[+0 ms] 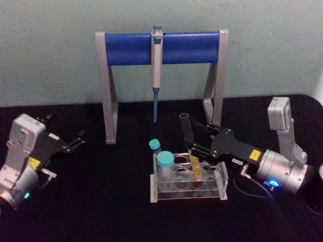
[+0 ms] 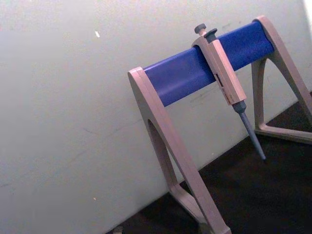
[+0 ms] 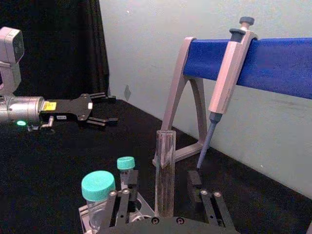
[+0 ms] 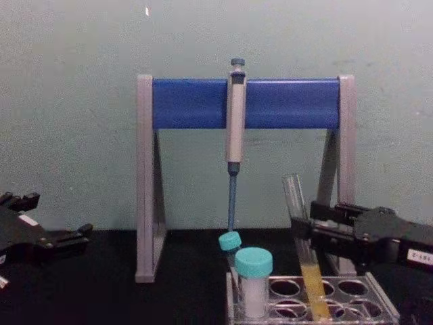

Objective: Pick up the test tube from the test tube rack, shake it, then place it back into the test tube rack.

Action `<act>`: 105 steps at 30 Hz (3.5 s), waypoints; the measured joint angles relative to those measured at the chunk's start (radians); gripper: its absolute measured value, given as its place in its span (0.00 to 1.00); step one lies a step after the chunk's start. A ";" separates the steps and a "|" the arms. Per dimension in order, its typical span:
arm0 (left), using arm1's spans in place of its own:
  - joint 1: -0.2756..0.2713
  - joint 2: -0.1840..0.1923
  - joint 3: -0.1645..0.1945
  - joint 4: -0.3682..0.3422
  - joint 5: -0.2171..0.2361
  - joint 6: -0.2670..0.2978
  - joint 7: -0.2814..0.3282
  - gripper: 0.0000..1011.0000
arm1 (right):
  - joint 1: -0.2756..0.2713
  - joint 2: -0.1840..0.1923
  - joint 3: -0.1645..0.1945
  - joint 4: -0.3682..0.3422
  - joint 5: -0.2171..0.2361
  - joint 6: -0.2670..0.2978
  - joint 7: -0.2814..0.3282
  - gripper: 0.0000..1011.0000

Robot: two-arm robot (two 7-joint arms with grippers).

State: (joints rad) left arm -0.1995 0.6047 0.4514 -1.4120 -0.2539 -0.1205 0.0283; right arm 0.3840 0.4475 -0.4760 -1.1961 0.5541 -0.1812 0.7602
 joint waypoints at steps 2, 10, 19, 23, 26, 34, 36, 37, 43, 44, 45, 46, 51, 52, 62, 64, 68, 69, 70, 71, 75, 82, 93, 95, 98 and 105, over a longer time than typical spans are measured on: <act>0.000 0.000 0.000 0.000 0.000 0.000 0.000 0.99 | 0.000 0.000 0.000 0.000 0.000 0.000 0.000 0.70; 0.000 0.000 0.000 0.000 0.000 0.000 0.000 0.99 | 0.000 0.000 0.000 0.000 0.001 0.000 0.000 0.94; 0.000 0.000 0.000 0.000 0.000 0.000 0.000 0.99 | -0.001 0.002 -0.001 -0.003 0.001 -0.004 0.005 0.99; 0.000 0.000 0.000 0.000 0.000 0.000 0.000 0.99 | -0.013 0.014 0.007 -0.031 0.003 -0.017 0.006 0.99; 0.000 0.000 0.000 0.000 0.000 0.000 0.000 0.99 | -0.028 0.021 0.019 -0.061 0.003 -0.028 -0.014 0.99; 0.000 0.000 0.000 0.000 0.000 0.000 0.000 0.99 | -0.126 0.026 0.105 -0.204 -0.047 -0.040 -0.229 0.99; 0.000 0.000 0.000 0.000 0.000 0.000 0.000 0.99 | -0.144 0.022 0.123 -0.225 -0.070 -0.029 -0.290 0.99; 0.000 0.000 0.000 0.000 0.000 0.000 0.000 0.99 | -0.159 0.018 0.138 -0.242 -0.092 -0.013 -0.345 0.99; 0.000 0.000 0.000 0.000 0.000 0.000 0.000 0.99 | -0.192 -0.007 0.169 -0.262 -0.167 0.070 -0.510 0.99; 0.000 0.000 0.000 0.000 0.000 0.000 0.000 0.99 | -0.193 -0.010 0.171 -0.260 -0.175 0.079 -0.523 0.99; 0.000 0.000 0.000 0.000 0.000 0.000 0.000 0.99 | -0.194 -0.014 0.172 -0.256 -0.182 0.088 -0.535 0.99; 0.000 0.000 0.000 0.000 0.000 0.000 0.000 0.99 | -0.196 -0.022 0.173 -0.244 -0.195 0.103 -0.555 0.99; 0.000 0.000 0.000 0.000 0.000 0.000 0.000 0.99 | -0.192 -0.042 0.174 -0.203 -0.222 0.145 -0.587 0.99; 0.000 0.000 0.000 0.000 0.000 0.000 0.000 0.99 | -0.191 -0.045 0.174 -0.196 -0.225 0.151 -0.589 0.99; 0.000 0.000 0.000 0.000 0.000 0.000 0.000 0.99 | -0.182 -0.065 0.175 -0.147 -0.244 0.184 -0.577 0.99; 0.000 0.000 0.000 0.000 0.000 0.000 0.000 0.99 | -0.182 -0.065 0.175 -0.147 -0.244 0.184 -0.577 0.99; 0.000 0.000 0.000 0.000 0.000 0.000 0.000 0.99 | -0.182 -0.065 0.175 -0.149 -0.244 0.184 -0.578 0.99; 0.000 0.000 0.000 0.000 0.000 0.000 0.000 0.99 | -0.182 -0.064 0.175 -0.150 -0.244 0.184 -0.578 0.99; 0.000 0.000 0.000 0.000 0.000 0.000 0.000 0.99 | -0.183 -0.064 0.175 -0.150 -0.244 0.184 -0.579 0.99; 0.000 0.000 0.000 0.000 0.000 0.000 0.000 0.99 | -0.183 -0.064 0.175 -0.150 -0.244 0.184 -0.579 0.99; 0.000 0.000 0.000 0.000 0.000 0.000 0.000 0.99 | -0.183 -0.064 0.175 -0.152 -0.244 0.184 -0.580 0.99; 0.000 0.000 0.000 0.000 0.000 0.000 0.000 0.99 | -0.183 -0.063 0.174 -0.153 -0.245 0.183 -0.583 0.99; 0.000 0.000 0.000 0.000 0.000 0.000 0.000 0.99 | -0.184 -0.063 0.173 -0.154 -0.245 0.183 -0.584 0.99; 0.000 0.000 0.000 0.000 0.000 0.000 0.000 0.99 | -0.184 -0.063 0.173 -0.155 -0.245 0.182 -0.584 0.99; 0.000 0.000 0.000 0.000 0.000 0.000 0.000 0.99 | -0.184 -0.063 0.173 -0.155 -0.245 0.182 -0.584 0.99; 0.000 0.000 0.000 0.000 0.000 0.000 0.000 0.99 | -0.184 -0.063 0.173 -0.155 -0.245 0.182 -0.585 0.99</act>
State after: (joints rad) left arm -0.1995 0.6047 0.4514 -1.4120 -0.2539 -0.1205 0.0283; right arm 0.2000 0.3848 -0.3027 -1.3513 0.3092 0.0009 0.1757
